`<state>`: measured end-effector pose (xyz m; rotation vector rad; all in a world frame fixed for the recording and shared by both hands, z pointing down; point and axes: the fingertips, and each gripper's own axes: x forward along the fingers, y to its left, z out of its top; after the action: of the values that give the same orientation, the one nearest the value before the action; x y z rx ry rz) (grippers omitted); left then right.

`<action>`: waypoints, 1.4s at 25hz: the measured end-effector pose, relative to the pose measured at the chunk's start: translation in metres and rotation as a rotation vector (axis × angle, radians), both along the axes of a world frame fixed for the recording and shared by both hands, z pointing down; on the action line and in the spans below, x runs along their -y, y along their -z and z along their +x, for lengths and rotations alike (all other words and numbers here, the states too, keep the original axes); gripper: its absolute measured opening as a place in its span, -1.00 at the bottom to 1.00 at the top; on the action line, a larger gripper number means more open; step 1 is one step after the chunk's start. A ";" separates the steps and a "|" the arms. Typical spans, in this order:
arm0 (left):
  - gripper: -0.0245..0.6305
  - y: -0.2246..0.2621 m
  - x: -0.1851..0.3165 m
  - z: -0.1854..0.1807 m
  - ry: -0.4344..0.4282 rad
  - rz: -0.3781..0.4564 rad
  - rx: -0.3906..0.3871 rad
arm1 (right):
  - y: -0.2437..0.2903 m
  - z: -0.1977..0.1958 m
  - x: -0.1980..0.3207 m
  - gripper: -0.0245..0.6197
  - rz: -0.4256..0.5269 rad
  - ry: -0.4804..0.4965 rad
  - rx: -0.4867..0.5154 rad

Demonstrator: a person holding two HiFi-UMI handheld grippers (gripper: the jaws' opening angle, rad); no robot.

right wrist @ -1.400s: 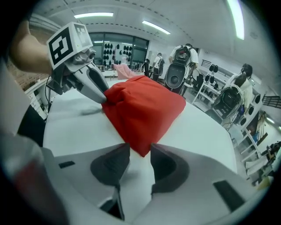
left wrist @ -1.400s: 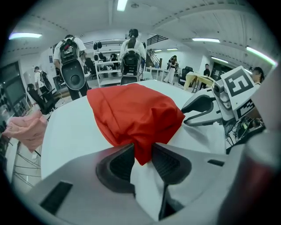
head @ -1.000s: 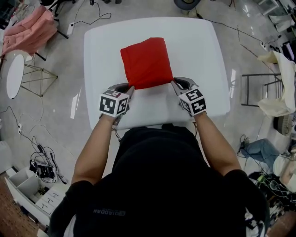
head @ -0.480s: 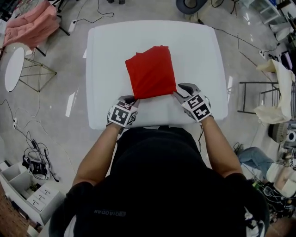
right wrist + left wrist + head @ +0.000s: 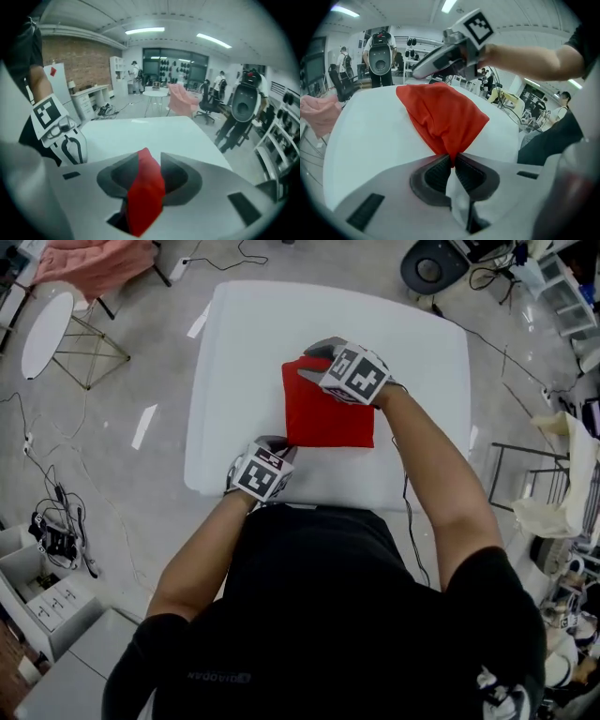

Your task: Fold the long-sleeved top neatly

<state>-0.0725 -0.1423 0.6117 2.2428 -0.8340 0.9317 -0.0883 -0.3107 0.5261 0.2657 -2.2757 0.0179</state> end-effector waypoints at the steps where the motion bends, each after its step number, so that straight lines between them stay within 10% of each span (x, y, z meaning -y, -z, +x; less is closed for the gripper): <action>1: -0.83 0.000 0.000 -0.001 -0.001 -0.002 0.003 | -0.009 -0.008 0.003 -0.45 -0.006 0.065 -0.054; 7: -0.83 -0.002 0.004 -0.003 0.026 -0.024 -0.002 | -0.038 -0.019 0.001 -0.77 -0.126 0.332 -0.229; 13: -0.83 -0.007 0.005 -0.011 0.114 -0.053 -0.024 | -0.013 -0.045 0.026 -0.89 -0.376 0.095 0.080; 17: -0.85 -0.011 0.007 -0.013 0.194 -0.093 -0.087 | -0.028 -0.046 0.046 -0.89 -0.435 -0.068 0.113; 31: -0.85 -0.011 0.002 -0.045 0.199 -0.187 -0.114 | -0.064 -0.050 0.049 -0.74 -0.324 -0.067 -0.051; 35: -0.85 -0.009 0.002 -0.046 0.209 -0.177 -0.112 | -0.044 -0.033 0.077 -0.50 -0.147 -0.188 -0.056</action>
<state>-0.1183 -0.1447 0.6209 1.9933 -0.8792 0.7451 -0.1211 -0.3875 0.5699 0.3962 -2.1746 0.2713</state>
